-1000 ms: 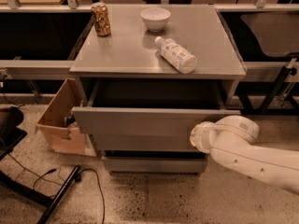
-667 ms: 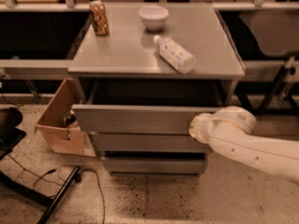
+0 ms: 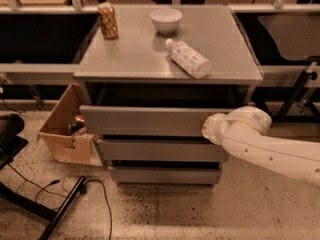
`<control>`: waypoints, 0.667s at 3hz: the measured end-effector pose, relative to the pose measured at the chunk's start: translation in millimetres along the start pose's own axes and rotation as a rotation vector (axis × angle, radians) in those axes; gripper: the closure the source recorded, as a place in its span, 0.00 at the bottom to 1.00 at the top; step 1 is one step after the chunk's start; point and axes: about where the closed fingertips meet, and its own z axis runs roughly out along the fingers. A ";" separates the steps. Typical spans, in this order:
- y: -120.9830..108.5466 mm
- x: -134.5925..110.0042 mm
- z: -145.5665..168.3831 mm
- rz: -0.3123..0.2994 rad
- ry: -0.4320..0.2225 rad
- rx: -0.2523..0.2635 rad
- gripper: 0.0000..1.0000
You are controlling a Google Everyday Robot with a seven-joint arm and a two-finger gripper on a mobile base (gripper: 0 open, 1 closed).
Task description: Close top drawer
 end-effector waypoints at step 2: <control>0.5 0.2 -0.5 0.000 0.000 0.000 0.60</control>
Offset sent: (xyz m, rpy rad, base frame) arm -0.0007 -0.0002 -0.0001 -0.0001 0.0001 -0.0001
